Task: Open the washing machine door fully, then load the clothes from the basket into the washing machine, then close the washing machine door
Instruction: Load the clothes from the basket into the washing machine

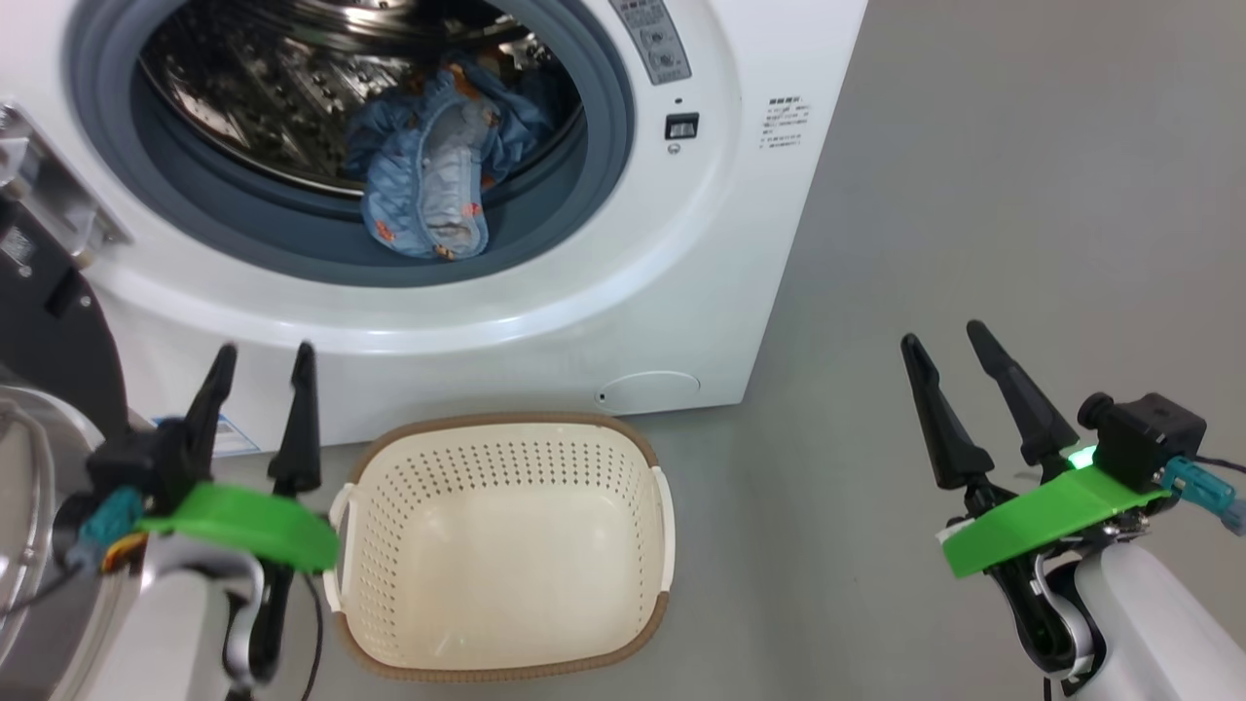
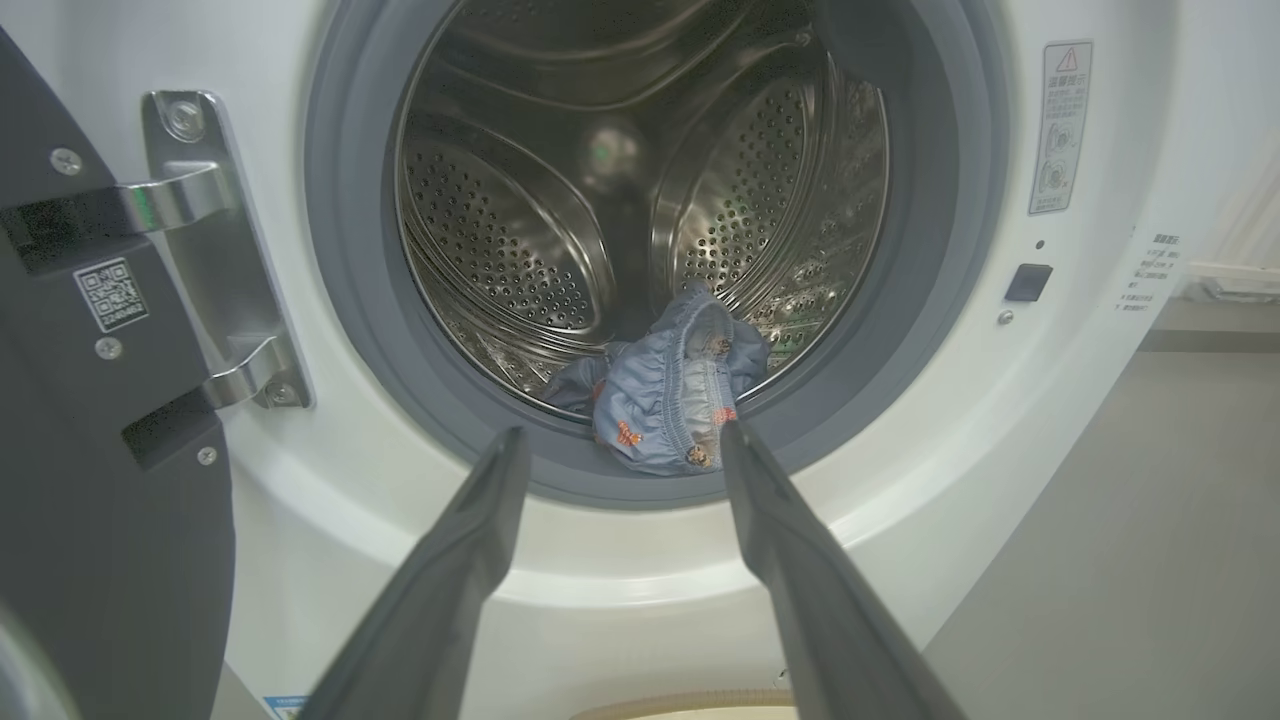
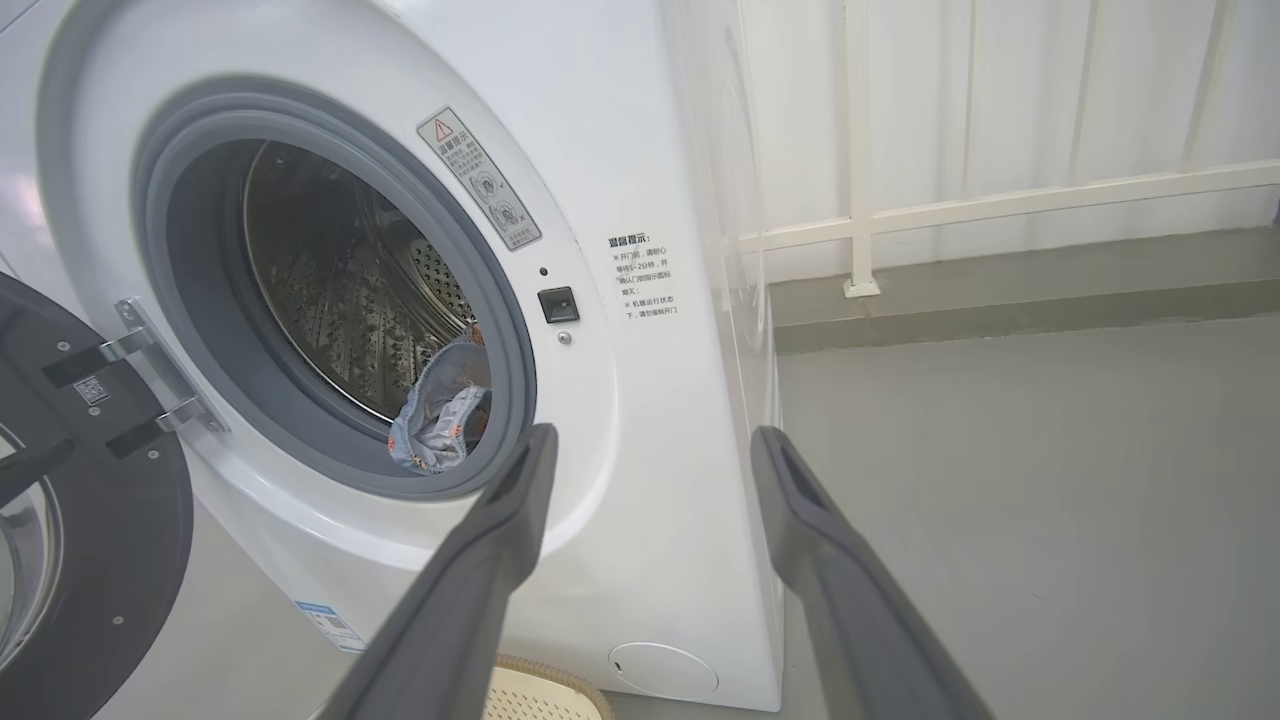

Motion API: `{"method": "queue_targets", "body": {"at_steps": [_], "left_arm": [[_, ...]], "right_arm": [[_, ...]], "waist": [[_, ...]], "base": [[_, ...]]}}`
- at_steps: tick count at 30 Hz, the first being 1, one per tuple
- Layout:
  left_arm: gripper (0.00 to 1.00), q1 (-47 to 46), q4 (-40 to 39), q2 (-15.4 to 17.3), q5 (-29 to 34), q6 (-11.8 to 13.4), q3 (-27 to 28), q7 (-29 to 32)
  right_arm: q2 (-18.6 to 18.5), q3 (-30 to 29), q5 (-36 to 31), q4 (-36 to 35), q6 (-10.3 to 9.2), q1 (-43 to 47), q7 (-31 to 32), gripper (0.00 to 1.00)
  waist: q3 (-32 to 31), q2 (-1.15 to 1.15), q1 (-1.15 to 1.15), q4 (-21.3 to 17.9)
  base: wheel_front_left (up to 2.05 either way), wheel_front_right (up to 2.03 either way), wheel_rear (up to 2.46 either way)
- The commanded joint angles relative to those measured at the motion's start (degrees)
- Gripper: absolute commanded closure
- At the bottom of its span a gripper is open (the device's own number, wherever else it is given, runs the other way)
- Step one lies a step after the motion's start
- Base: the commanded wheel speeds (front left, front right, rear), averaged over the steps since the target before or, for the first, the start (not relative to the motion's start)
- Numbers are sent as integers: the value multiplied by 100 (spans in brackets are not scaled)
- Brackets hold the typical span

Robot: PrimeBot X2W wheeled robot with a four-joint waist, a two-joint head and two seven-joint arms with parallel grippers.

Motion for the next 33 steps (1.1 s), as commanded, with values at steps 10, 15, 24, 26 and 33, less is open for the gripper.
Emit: {"method": "queue_targets", "body": {"at_steps": [10, 15, 24, 26, 33], "left_arm": [[0, 892, -976, 213, 42, 190, 509, -52], [0, 1143, -1209, 155, 27, 269, 556, -52], [0, 1376, -1405, 105, -48, 324, 564, -52], [0, 1395, -1428, 94, -65, 336, 560, -50], [0, 1411, -1481, 92, -98, 360, 528, -23]], "right_arm": [[-126, 37, 74, -109, 31, 214, -46, 0], [-152, 29, 84, -87, 31, 261, -46, 0], [-208, 68, 112, -51, 31, 275, -46, 0], [-214, 77, 111, -54, 31, 276, -46, 0], [-225, 90, 117, -54, 31, 263, -46, 0]], "waist": [[-256, 0, 0, 57], [-357, 0, 0, 66], [-465, 0, 0, 66], [-467, 0, 0, 68], [-457, 0, 0, 77]], "base": [[0, 0, 0], [0, 0, 0], [0, 0, 0], [0, 0, 0], [0, 0, 0]]}}
